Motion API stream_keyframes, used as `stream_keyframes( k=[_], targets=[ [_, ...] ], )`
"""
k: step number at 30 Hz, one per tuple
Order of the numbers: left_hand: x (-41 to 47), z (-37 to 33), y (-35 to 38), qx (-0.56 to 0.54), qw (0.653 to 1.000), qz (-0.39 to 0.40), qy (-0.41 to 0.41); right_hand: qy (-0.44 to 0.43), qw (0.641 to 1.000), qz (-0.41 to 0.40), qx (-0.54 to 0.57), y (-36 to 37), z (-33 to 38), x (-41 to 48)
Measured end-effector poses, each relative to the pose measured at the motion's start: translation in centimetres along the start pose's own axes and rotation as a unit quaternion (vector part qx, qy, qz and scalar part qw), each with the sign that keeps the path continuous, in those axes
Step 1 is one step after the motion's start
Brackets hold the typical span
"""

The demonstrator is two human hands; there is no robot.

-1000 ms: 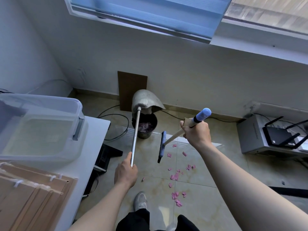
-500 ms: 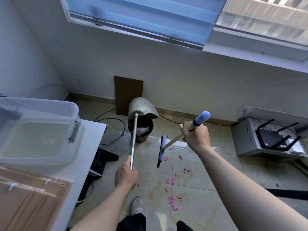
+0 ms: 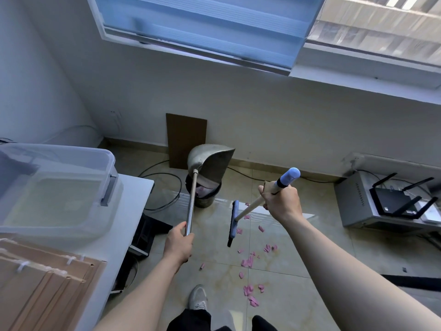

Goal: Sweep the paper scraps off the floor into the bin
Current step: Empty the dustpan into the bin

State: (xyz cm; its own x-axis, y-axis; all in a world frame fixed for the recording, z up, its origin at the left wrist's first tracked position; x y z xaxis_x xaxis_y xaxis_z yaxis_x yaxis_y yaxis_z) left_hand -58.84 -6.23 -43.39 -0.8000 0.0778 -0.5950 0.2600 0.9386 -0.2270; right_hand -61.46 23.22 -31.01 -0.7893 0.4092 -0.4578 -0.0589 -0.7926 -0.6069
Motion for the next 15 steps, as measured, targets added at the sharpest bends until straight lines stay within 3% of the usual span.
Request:
stream_keyframes(
  k=[11,15],
  targets=[
    [-4.8,-2.7,2.8,-0.138,0.984,0.110,-0.035,0.019,0.999,0.023,-0.016,-3.9,-4.5,-2.7],
    [-8.2,-2.8,4.7,-0.148,0.979,0.126,-0.056,0.026,0.995,0.068,-0.069,-4.9,-6.2,-4.3]
  ],
)
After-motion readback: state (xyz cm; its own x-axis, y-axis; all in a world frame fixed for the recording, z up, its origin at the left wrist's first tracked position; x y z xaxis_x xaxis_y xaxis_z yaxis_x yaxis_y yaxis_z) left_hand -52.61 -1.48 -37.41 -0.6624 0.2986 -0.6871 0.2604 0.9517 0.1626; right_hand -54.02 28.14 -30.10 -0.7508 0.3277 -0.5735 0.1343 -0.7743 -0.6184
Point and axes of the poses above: each hand's wrist, its own x-axis towards the middle knuckle, its own y-axis out of the palm, z = x × y, the point moved 4 cm from there along x, towards the middle knuckle, and after that the axes turned 9 degrees about z, right-handed, at the moved point
